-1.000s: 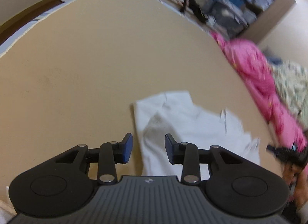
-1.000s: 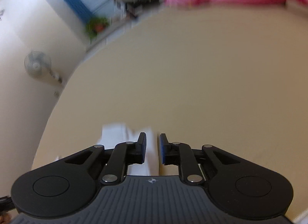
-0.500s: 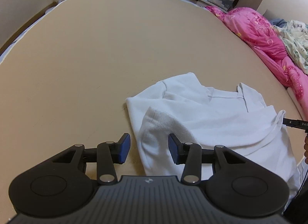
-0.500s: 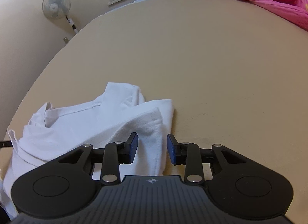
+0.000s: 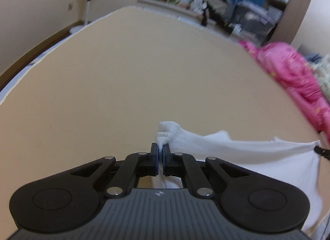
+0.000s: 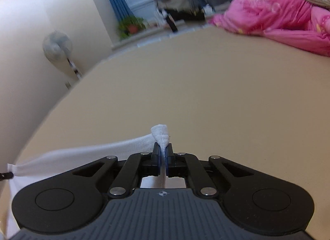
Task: Fold small clothes
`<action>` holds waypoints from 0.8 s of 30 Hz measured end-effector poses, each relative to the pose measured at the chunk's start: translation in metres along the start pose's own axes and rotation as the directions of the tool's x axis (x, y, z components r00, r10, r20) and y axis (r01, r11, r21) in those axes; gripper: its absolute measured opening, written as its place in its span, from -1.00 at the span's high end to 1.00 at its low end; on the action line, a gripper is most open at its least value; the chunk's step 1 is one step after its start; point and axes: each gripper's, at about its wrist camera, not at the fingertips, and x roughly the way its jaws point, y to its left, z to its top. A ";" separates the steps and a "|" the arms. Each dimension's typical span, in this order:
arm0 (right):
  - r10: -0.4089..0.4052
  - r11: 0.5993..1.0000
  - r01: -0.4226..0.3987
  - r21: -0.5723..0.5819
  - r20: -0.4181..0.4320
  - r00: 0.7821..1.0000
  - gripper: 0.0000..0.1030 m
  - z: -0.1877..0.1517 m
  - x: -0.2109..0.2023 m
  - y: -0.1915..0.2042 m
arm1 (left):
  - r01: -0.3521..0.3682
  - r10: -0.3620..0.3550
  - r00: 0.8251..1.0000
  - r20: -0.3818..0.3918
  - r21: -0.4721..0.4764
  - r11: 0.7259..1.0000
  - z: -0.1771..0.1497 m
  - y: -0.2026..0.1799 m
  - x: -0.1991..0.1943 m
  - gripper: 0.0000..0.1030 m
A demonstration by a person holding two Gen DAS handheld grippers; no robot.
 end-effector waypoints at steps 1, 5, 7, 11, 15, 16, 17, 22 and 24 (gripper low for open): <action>-0.012 1.000 0.011 -0.016 -0.014 1.000 0.94 0.000 0.007 0.001 | -0.008 0.008 1.000 0.003 -0.009 1.000 0.001 0.001 0.004 0.94; -0.012 1.000 0.012 -0.012 0.011 1.000 0.94 0.007 0.019 0.005 | 0.002 0.001 0.998 0.066 -0.050 0.999 0.008 0.008 0.005 0.94; -0.005 1.000 0.005 -0.010 0.055 0.998 0.94 0.011 0.022 0.010 | 0.008 -0.003 0.997 0.079 -0.067 0.998 0.010 0.010 0.007 0.92; -0.070 0.997 0.070 -0.030 -0.013 0.997 0.69 0.005 0.047 0.013 | -0.011 0.006 0.996 -0.092 -0.058 0.998 0.008 0.008 0.030 0.71; -0.111 0.992 0.104 -0.071 -0.096 0.989 0.60 -0.005 0.045 0.013 | -0.018 0.015 0.999 -0.047 -0.043 0.999 0.008 0.012 0.008 0.71; -0.111 0.993 0.106 -0.060 -0.094 0.989 0.54 -0.005 0.036 0.011 | 0.006 -0.009 0.999 -0.051 -0.061 0.998 0.007 0.016 0.001 0.71; -0.099 0.995 0.096 -0.037 -0.101 0.990 0.50 -0.005 0.025 0.008 | 0.031 -0.036 0.997 -0.067 -0.076 0.997 0.004 0.018 -0.005 0.71; 0.028 0.999 -0.016 0.051 -0.231 0.973 0.33 -0.020 -0.024 -0.002 | 0.126 -0.135 0.969 -0.205 -0.059 0.990 -0.026 0.011 -0.040 0.66; 0.072 0.997 -0.061 0.048 -0.292 0.954 0.29 -0.037 -0.043 -0.002 | 0.157 -0.167 0.952 -0.256 -0.056 0.986 -0.039 0.009 -0.057 0.53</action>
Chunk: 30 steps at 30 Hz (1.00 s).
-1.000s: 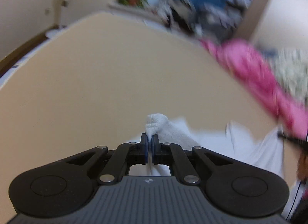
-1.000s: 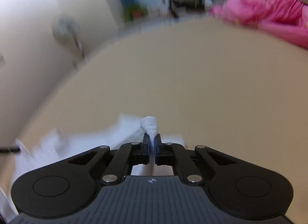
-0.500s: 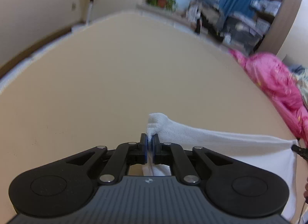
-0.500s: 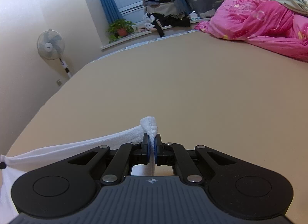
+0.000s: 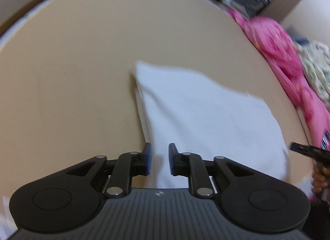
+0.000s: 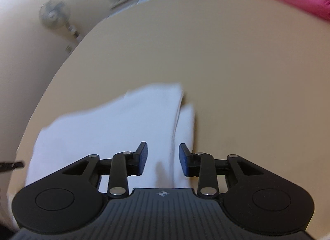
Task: Fold small clothes
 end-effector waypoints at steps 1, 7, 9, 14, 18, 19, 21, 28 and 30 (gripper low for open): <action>0.012 1.000 -0.012 -0.011 -0.025 1.000 0.28 -0.009 -0.003 0.001 | 0.011 -0.011 1.000 -0.016 0.003 1.000 -0.010 -0.002 -0.005 0.46; -0.037 0.993 0.021 -0.119 -0.136 0.990 0.28 -0.046 -0.006 0.006 | 0.006 -0.007 0.997 -0.072 -0.013 1.000 -0.053 0.001 -0.011 0.42; -0.044 0.995 0.029 -0.099 -0.151 0.988 0.28 -0.047 -0.005 0.002 | 0.000 0.001 0.997 -0.079 0.015 1.000 -0.063 0.001 -0.007 0.42; -0.054 0.991 0.037 -0.131 -0.125 0.991 0.28 -0.051 -0.012 0.000 | 0.019 -0.014 0.998 -0.068 0.069 0.997 -0.066 -0.008 0.005 0.42; -0.009 0.989 -0.007 -0.144 -0.110 0.994 0.94 -0.057 -0.018 0.000 | -0.005 0.011 0.999 -0.042 0.149 0.989 -0.071 -0.011 -0.002 0.94; -0.008 0.989 -0.004 -0.150 -0.085 0.996 0.95 -0.057 -0.024 -0.001 | 0.013 -0.011 1.000 -0.015 0.130 0.991 -0.070 -0.008 -0.011 0.95; 0.045 0.993 -0.046 -0.108 -0.015 0.999 0.96 -0.053 -0.044 -0.010 | 0.063 -0.067 0.997 0.041 0.088 0.994 -0.070 -0.001 -0.028 0.95; -0.008 1.000 0.004 -0.027 -0.149 0.989 0.97 -0.068 -0.043 -0.047 | -0.018 0.040 0.988 -0.149 0.144 0.989 -0.090 0.009 -0.003 0.92; -0.038 0.995 0.022 -0.094 -0.169 0.985 0.95 -0.070 -0.035 -0.039 | -0.015 0.035 0.992 -0.123 0.154 0.988 -0.086 0.004 -0.007 0.84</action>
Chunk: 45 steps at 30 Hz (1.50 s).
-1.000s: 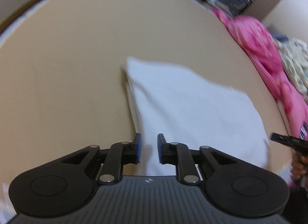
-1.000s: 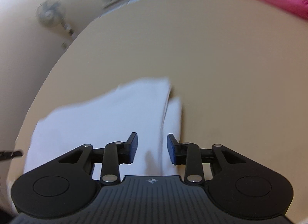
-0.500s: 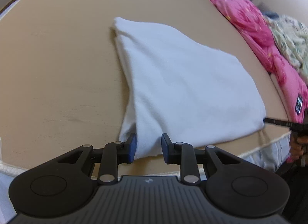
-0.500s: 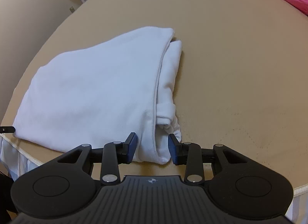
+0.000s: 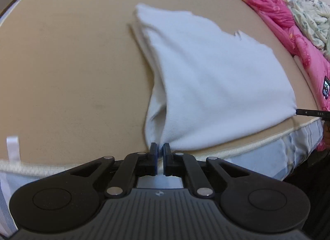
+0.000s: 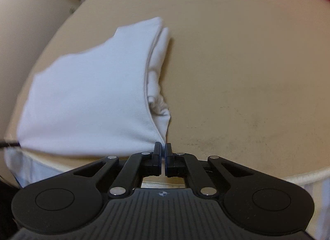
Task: Fold small clothes
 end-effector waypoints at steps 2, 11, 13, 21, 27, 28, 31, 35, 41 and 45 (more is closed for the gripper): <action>-0.057 0.998 0.058 -0.014 0.061 0.996 0.95 0.004 -0.006 0.006 | 0.018 -0.016 0.998 0.068 -0.029 0.999 0.005 0.001 -0.011 0.66; 0.063 0.995 -0.042 -0.096 0.227 0.972 0.51 0.014 -0.014 0.034 | -0.010 0.013 0.999 -0.049 0.059 0.998 0.008 -0.028 0.024 0.65; -0.003 0.989 0.024 -0.149 0.145 0.989 0.33 0.013 0.007 0.045 | -0.003 0.005 0.998 -0.069 0.029 1.000 0.010 -0.024 0.028 0.67; -0.014 0.992 0.044 -0.118 0.244 0.970 0.20 0.023 -0.002 0.048 | 0.115 -0.099 0.986 0.137 -0.119 0.986 0.029 -0.010 0.002 -0.30; -0.057 0.988 0.092 -0.121 0.266 0.962 0.02 0.029 0.004 0.054 | 0.052 -0.038 0.997 0.061 -0.239 0.970 0.050 0.011 0.029 -0.39; -0.066 0.988 0.100 -0.121 0.261 0.963 0.02 0.029 0.006 0.054 | 0.050 -0.039 0.998 0.049 -0.253 0.966 0.055 0.017 0.035 -0.40; -0.083 0.986 0.117 -0.118 0.264 0.961 0.02 0.031 0.007 0.052 | 0.064 -0.053 0.998 0.047 -0.274 0.960 0.053 0.031 0.036 -0.53; -0.084 0.989 0.113 -0.095 0.267 0.960 0.02 0.036 0.014 0.045 | 0.070 -0.056 0.997 0.060 -0.263 0.962 0.055 0.030 0.038 -0.59; -0.079 0.992 0.103 -0.073 0.278 0.957 0.02 0.039 0.011 0.038 | 0.108 -0.090 0.992 0.087 -0.238 0.965 0.059 0.014 0.051 -0.35; -0.074 0.993 0.098 -0.071 0.285 0.956 0.02 0.039 0.009 0.036 | 0.109 -0.088 0.992 0.091 -0.257 0.960 0.059 0.008 0.059 -0.04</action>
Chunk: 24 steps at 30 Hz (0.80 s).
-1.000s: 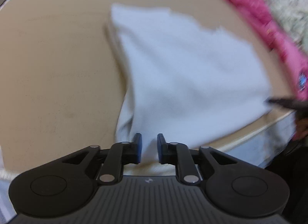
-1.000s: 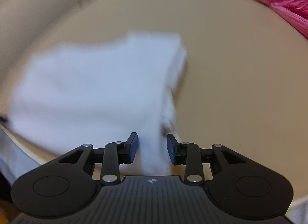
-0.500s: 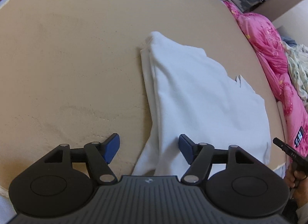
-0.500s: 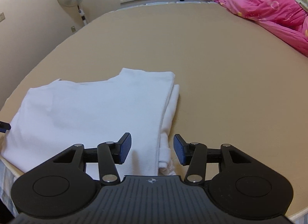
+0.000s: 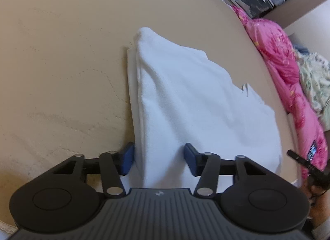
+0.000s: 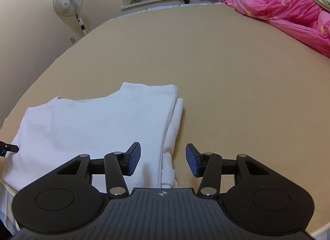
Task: Fold small clothes
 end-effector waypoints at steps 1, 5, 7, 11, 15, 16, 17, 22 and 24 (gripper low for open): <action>-0.001 1.000 0.001 0.001 -0.001 1.000 0.02 0.000 0.000 0.000 | -0.001 0.001 1.000 0.001 0.007 1.000 0.000 -0.001 0.000 0.00; -0.003 1.000 0.003 0.007 -0.002 1.000 0.02 0.000 -0.001 -0.001 | 0.021 -0.021 1.000 -0.006 -0.029 0.999 0.002 0.006 -0.003 0.06; -0.006 1.000 0.006 0.005 -0.002 1.000 0.02 0.000 -0.001 0.000 | 0.024 -0.024 1.000 0.000 -0.071 0.997 0.003 0.013 -0.006 0.06; -0.008 1.000 0.008 0.001 -0.007 1.000 0.02 0.000 0.000 0.002 | 0.008 -0.008 1.000 0.000 -0.080 0.997 0.002 0.014 -0.006 0.06; -0.012 1.000 0.012 -0.013 -0.013 1.000 0.02 0.000 0.001 0.005 | -0.029 0.030 1.000 0.002 -0.007 1.000 0.000 -0.002 0.001 -0.02; -0.014 1.000 0.014 -0.013 -0.014 1.000 0.02 0.000 0.001 0.005 | -0.038 0.038 0.999 0.008 -0.004 0.999 0.000 -0.004 0.002 0.02; -0.018 1.000 0.018 -0.013 -0.015 1.000 0.02 0.000 0.002 0.005 | -0.043 0.043 0.999 0.015 -0.005 0.999 0.001 -0.005 0.002 0.08; -0.030 1.000 0.029 -0.010 -0.010 1.000 0.02 0.001 0.004 0.010 | -0.008 0.008 0.999 0.034 0.018 1.000 0.002 -0.004 -0.007 0.73; -0.032 0.999 0.032 -0.003 -0.001 0.999 0.02 0.001 0.003 0.013 | 0.016 -0.018 0.998 0.056 0.035 0.999 0.001 -0.002 -0.021 0.74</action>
